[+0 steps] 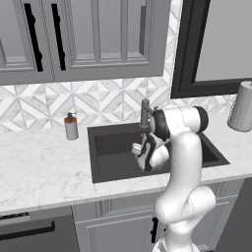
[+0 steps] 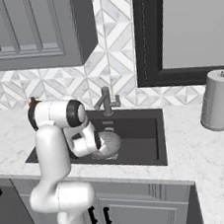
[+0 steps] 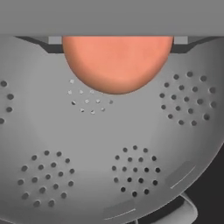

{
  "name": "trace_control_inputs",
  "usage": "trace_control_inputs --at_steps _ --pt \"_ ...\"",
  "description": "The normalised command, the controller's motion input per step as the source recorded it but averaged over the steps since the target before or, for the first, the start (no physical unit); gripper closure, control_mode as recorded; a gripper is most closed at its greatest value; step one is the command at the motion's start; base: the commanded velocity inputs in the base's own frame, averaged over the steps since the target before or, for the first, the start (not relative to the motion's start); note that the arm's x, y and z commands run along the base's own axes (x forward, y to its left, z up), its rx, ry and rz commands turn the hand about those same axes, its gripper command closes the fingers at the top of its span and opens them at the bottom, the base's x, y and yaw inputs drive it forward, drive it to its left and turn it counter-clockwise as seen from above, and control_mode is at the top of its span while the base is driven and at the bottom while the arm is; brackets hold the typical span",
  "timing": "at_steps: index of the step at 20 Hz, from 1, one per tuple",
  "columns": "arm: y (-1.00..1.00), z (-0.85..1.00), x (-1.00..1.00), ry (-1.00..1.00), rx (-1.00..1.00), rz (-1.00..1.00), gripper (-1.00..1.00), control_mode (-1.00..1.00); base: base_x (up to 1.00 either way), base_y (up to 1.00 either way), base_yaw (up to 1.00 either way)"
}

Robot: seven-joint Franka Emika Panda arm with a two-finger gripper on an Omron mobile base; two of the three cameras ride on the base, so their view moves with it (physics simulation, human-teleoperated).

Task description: Put the colander in the sink, put the peach in the colander, and turn on the sink faucet and pour water over the colander.

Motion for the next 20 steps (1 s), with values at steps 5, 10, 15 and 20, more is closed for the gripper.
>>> trace_control_inputs --at_steps 5,10,15,20 --pt "0.00 0.00 0.00 0.00 0.00 0.00 -1.00 -1.00 0.00 0.00 0.00" --pt "0.00 0.02 0.00 0.00 0.00 0.00 -1.00 -1.00 0.00 0.00 0.00" --pt "0.00 0.45 0.00 0.00 0.00 0.00 -1.00 -1.00 0.00 0.00 0.00" --pt "0.03 0.87 -0.11 0.00 0.00 0.02 -1.00 -1.00 0.00 0.00 0.00"
